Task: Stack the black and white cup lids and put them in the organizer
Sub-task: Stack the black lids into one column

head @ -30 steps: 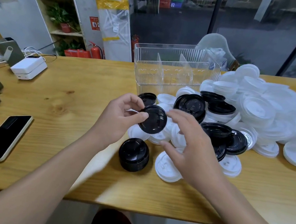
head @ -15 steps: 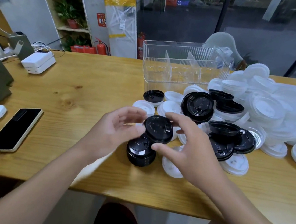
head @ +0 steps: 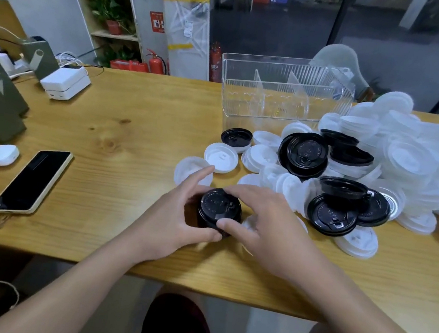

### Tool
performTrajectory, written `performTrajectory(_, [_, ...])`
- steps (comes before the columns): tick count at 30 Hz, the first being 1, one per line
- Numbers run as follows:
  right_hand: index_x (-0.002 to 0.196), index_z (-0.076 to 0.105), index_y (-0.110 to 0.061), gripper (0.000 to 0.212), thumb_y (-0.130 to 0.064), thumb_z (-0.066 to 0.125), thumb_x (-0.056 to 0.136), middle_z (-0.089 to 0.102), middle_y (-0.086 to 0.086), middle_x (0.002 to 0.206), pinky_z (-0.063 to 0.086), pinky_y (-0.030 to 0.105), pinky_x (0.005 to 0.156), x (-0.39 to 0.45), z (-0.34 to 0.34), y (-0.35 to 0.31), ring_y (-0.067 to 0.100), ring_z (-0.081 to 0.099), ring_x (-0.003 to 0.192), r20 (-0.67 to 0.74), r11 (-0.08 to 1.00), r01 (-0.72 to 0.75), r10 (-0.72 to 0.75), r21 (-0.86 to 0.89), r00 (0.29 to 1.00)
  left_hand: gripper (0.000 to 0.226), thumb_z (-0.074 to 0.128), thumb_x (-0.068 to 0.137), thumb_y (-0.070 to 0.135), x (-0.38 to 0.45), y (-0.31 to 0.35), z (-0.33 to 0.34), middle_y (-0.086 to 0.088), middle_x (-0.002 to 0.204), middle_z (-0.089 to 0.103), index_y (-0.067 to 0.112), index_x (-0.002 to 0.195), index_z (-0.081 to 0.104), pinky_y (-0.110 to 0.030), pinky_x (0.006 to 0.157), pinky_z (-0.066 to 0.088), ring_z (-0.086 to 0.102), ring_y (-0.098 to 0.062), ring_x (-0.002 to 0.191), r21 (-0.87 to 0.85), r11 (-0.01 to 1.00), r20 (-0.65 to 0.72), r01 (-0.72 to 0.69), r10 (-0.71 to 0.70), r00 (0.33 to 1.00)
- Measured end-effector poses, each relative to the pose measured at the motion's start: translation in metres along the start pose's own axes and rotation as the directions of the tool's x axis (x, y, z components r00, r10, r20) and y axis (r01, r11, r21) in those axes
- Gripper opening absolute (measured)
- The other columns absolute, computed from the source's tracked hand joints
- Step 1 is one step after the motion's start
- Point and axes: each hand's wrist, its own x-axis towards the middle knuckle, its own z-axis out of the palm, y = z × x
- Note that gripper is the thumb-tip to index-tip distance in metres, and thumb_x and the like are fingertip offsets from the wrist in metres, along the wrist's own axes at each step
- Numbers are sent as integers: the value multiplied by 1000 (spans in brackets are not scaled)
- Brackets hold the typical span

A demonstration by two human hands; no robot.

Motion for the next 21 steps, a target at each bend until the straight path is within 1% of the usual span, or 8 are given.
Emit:
performTrajectory(3, [143, 63, -31, 50, -53, 71, 99, 68, -17, 131, 34, 31, 107, 1, 0, 0, 9, 54, 122, -9, 999, 32, -32, -37, 999, 123, 104, 72, 32, 0, 0, 1, 26, 147, 64, 61, 165, 27, -38, 125, 40, 57, 1, 142, 5, 1000, -14, 5, -5, 1000])
performTrajectory(6, [143, 60, -32, 49, -55, 64, 100, 69, -16, 130, 30, 26, 110, 2, -3, -1, 9, 55, 124, 35, 995, 79, -77, -58, 996, 125, 103, 72, 31, 0, 1, 0, 28, 148, 63, 61, 165, 25, -36, 125, 39, 55, 3, 143, 5, 1000, -3, 16, -16, 1000])
performTrajectory(11, [143, 64, -27, 50, -46, 76, 98, 72, -10, 122, 16, 2, 107, -3, -9, -7, 3, 45, 115, -6, 997, 54, -54, -48, 999, 123, 103, 73, 30, 0, 2, -1, 32, 148, 61, 60, 165, 27, -34, 126, 39, 53, 8, 143, 24, 1000, 18, -2, 1, 1000])
performTrajectory(13, [147, 61, -28, 57, -49, 77, 97, 71, -11, 129, 14, 0, 106, -4, -10, -8, 4, 43, 120, 4, 998, 47, -47, -51, 999, 125, 104, 71, 37, 0, 2, -4, 33, 154, 56, 62, 165, 25, -34, 127, 38, 49, 9, 146, 36, 999, 66, -13, 11, 998])
performTrajectory(15, [154, 55, -30, 66, -60, 72, 97, 64, -15, 143, 16, 3, 109, -7, -10, -3, 1, 43, 128, 14, 997, 40, -39, -69, 999, 121, 103, 71, 48, 3, 7, -13, 32, 159, 50, 62, 165, 27, -32, 125, 39, 47, 6, 149, 37, 997, 101, -64, 59, 993])
performTrajectory(17, [155, 52, -35, 68, -69, 64, 97, 58, -20, 150, 25, 15, 115, -11, -12, 3, 3, 45, 136, 13, 997, 14, -13, -72, 1000, 100, 94, 79, 55, 16, 15, -26, 27, 157, 55, 52, 163, 41, -31, 118, 43, 52, -4, 147, 7, 991, 54, -131, 130, 990])
performTrajectory(19, [153, 53, -38, 65, -71, 62, 98, 55, -24, 152, 31, 25, 119, -15, -15, 7, 2, 45, 139, 17, 998, -6, 7, -61, 1000, 66, 80, 91, 54, 42, 23, -40, 25, 147, 63, 42, 153, 59, -26, 111, 47, 59, -6, 138, -13, 988, -21, -155, 155, 988])
performTrajectory(21, [153, 55, -37, 63, -69, 63, 99, 52, -24, 156, 28, 26, 122, -19, -18, 9, -2, 40, 142, 21, 998, -3, 5, -63, 1000, 40, 70, 103, 50, 79, 24, -47, 25, 142, 66, 37, 140, 72, -28, 110, 47, 60, -4, 134, 110, 981, -72, -157, 165, 984])
